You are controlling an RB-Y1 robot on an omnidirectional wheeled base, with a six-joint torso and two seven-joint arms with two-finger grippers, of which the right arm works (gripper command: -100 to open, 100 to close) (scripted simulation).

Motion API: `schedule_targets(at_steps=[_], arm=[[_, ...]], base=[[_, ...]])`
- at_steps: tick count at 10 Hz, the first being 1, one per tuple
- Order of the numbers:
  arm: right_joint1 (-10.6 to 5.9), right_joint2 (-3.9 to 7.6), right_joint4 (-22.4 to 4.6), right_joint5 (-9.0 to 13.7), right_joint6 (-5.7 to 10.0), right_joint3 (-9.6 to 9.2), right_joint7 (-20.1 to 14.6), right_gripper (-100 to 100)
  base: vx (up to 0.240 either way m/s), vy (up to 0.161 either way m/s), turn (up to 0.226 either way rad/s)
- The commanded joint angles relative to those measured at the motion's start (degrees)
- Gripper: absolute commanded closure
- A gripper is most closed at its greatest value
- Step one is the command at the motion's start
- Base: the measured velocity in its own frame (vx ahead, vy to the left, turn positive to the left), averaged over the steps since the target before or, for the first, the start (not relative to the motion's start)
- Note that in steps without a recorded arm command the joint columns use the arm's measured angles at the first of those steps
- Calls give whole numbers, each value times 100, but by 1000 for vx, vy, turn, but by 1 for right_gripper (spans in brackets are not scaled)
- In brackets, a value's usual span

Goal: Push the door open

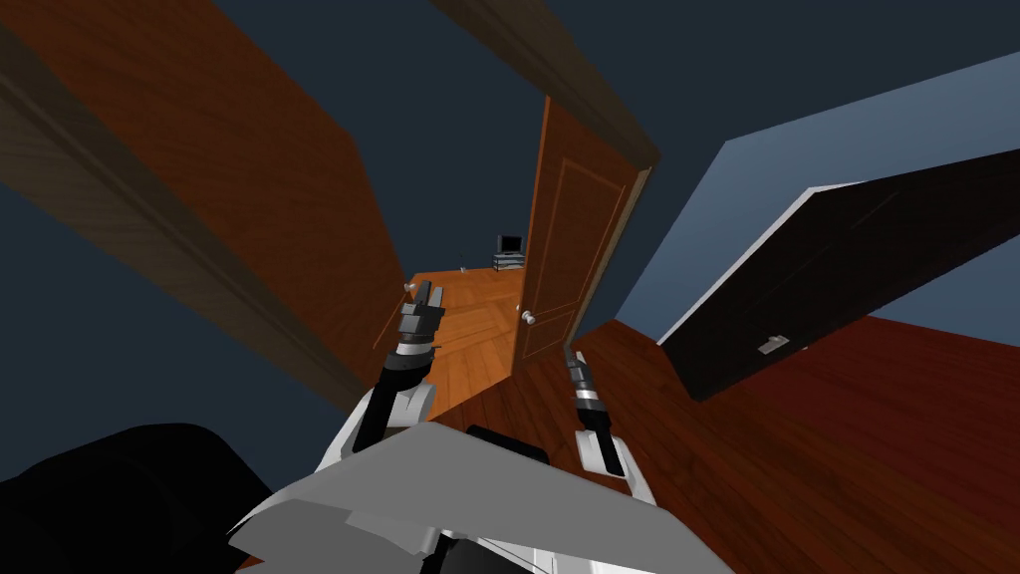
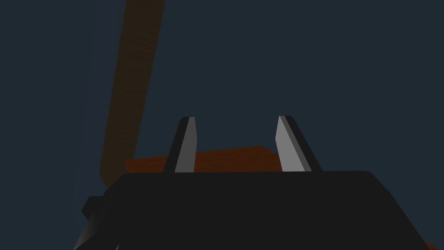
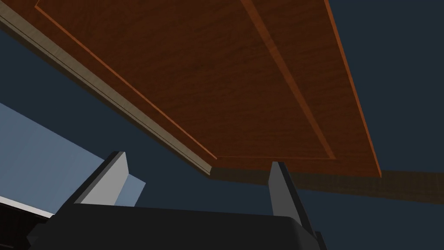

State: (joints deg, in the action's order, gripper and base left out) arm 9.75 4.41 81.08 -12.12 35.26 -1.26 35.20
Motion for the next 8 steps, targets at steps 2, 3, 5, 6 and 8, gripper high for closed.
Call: schedule_targets(at_steps=[2, 3, 5, 6, 8], arm=[[-185, 43, -434, -64, 127, -63, 388, -100], [-185, 43, -474, -64, 127, -63, 408, -100], [-376, 71, -885, -120, 273, -112, 780, -100], [-376, 71, -938, -120, 273, -112, 780, -100], [-564, 95, -1367, -175, 416, -161, 1146, -100]], base=[[53, -53, 130], [49, -54, 73], [63, -54, 140], [52, -53, 44], [41, -51, 114]])
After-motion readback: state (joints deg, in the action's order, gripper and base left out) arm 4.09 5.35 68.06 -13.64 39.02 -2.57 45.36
